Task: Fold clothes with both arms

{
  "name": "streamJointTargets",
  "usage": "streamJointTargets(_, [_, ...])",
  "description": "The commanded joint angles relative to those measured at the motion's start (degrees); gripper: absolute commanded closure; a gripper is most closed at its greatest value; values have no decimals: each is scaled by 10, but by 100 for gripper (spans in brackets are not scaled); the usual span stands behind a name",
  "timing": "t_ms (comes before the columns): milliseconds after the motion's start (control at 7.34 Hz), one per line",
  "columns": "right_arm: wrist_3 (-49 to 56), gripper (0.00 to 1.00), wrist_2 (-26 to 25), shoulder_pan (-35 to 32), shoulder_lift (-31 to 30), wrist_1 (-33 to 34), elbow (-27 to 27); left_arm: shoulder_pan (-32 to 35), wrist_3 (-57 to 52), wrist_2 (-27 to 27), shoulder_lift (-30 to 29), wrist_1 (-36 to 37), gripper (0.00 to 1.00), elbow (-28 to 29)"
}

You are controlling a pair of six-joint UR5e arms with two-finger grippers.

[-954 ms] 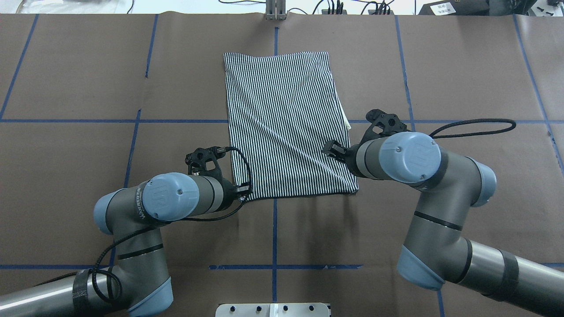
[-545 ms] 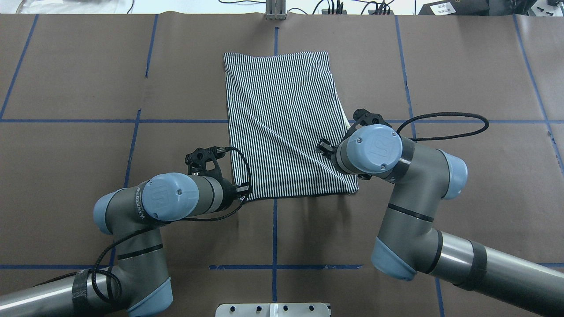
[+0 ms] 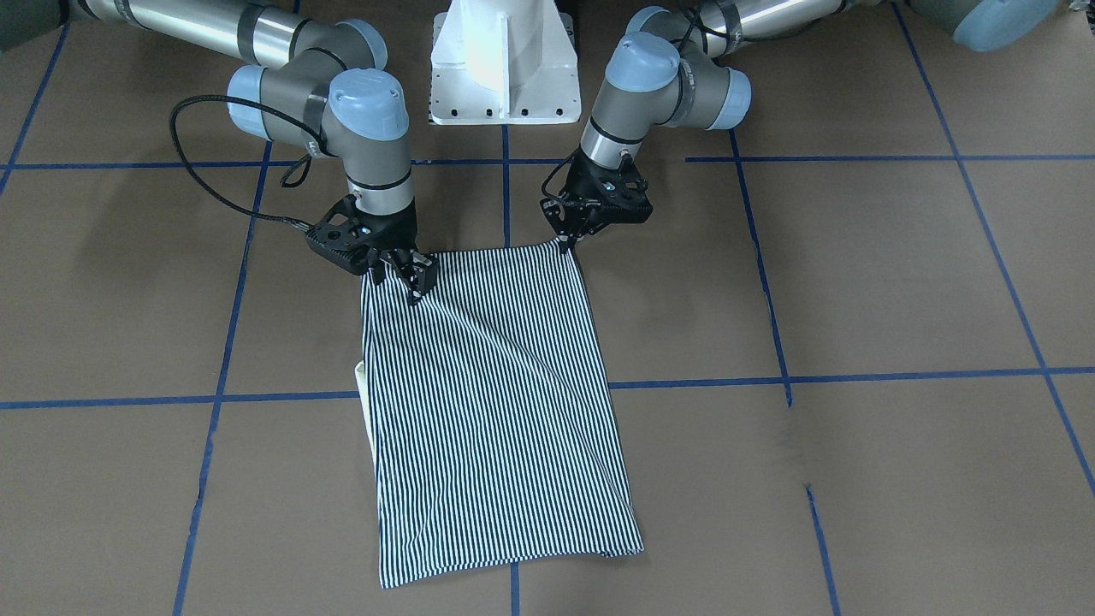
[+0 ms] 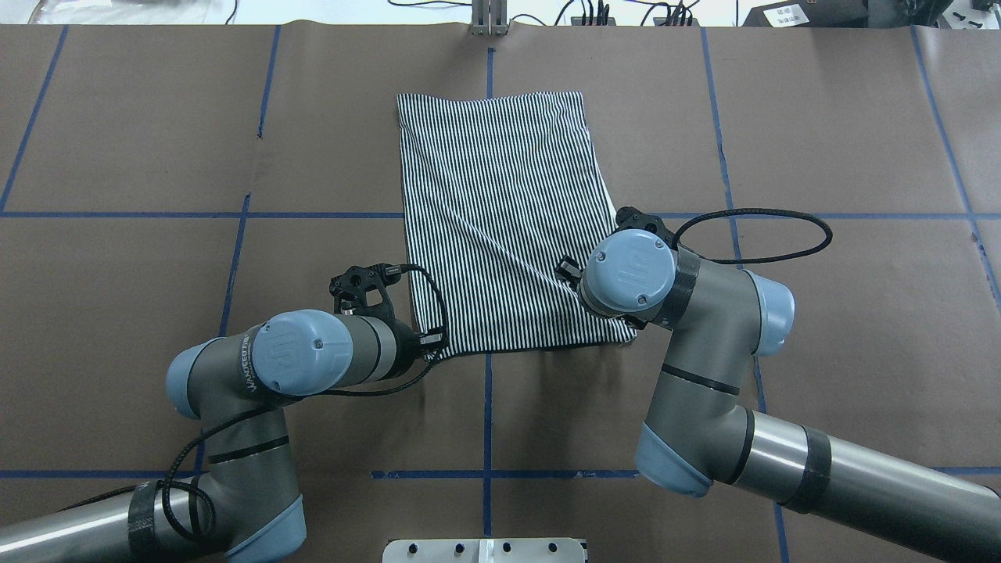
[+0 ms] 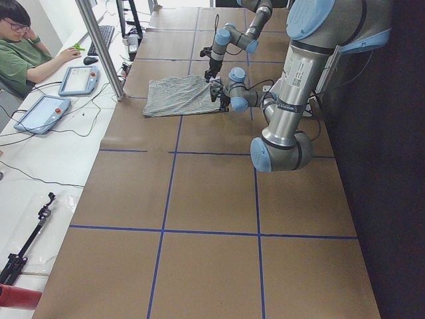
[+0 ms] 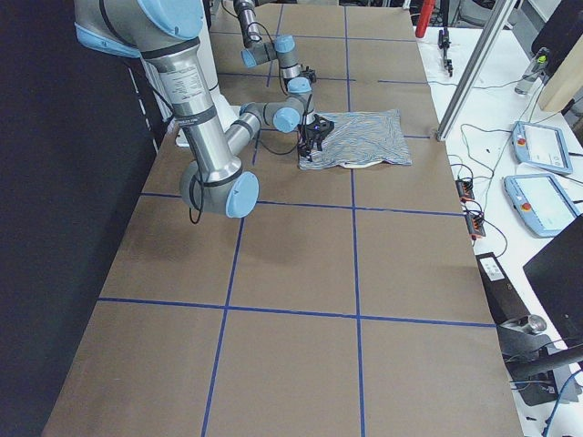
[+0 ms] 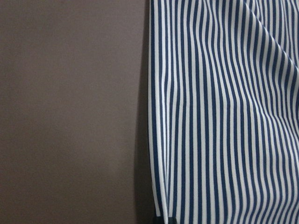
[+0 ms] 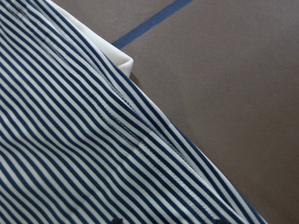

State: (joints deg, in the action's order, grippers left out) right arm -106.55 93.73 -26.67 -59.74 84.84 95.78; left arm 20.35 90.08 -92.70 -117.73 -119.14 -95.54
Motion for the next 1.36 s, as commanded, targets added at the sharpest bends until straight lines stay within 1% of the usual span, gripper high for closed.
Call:
streamJointTargets(0, [0,27,0,3,2,12,3,0,0,0,0,-1,100,0])
streamJointTargets(273, [-1,27,-1,10,15,32,2,0,0,-1,0,-1,100,0])
streamJointTargets(681, [-1,28,-14,20,14,33,-4,0,0,-1,1,-4,100,0])
streamJointTargets(818, [-1,29,-18,21,15,33,-8,0,0,-1,1,-4,100,0])
streamJointTargets(954, [-1,46,-22,21,15,33,-9,0,0,-1,0,-4,100,0])
streamJointTargets(1090, [-1,93,-22,21,16,32,-9,0,0,-1,0,-3,100,0])
streamJointTargets(1226, [-1,100,-23,21,16,31,-8,0,0,-1,0,-3,100,0])
